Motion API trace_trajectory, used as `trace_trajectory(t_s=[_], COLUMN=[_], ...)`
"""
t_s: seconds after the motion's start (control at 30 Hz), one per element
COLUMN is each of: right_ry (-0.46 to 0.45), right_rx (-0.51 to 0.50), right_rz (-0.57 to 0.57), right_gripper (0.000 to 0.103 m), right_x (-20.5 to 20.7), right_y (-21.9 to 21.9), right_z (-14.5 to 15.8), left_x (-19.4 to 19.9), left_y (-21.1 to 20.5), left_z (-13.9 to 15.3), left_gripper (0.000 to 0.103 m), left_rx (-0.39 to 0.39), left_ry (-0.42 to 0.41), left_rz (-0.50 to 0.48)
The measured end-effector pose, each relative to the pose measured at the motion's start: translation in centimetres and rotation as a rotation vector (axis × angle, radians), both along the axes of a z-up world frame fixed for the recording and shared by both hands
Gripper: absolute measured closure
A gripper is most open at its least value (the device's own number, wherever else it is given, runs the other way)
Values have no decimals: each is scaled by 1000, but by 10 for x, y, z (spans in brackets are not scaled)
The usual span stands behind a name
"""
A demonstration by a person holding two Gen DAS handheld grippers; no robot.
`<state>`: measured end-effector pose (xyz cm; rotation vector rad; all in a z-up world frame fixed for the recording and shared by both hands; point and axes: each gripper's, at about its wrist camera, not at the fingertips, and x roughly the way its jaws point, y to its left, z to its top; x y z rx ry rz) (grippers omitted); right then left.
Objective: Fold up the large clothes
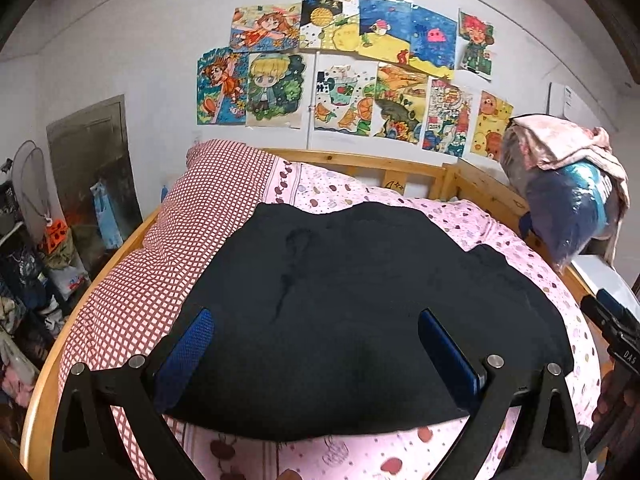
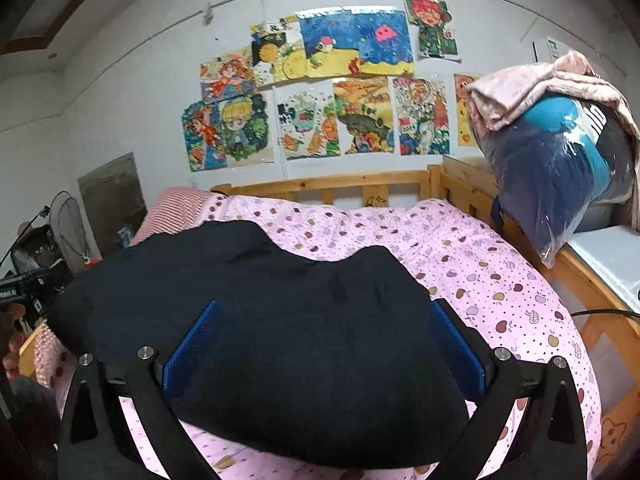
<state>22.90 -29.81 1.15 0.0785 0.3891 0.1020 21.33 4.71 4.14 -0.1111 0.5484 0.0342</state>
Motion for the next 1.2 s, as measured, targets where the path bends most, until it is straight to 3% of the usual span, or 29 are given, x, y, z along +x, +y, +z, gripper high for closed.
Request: trace_trajectory(t_s=[0.27,0.8,1.2], right_ry=[-28,-140,-140], right_rx=[21,21,42], right_rz=[19,57,66], right_gripper=[2,2,2], right_x=[-27,-80,-94], right_y=[11,40,38], right_z=[8,24,24], left_x=[-33,-86,-111], left_y=[-3,-15,-25], left_z=[4,25,37], left_gripper=[0,0,0], left_rx=[-54,-11,19], left_ry=[-18,-99,-152], left_rz=[-23,-22,-39])
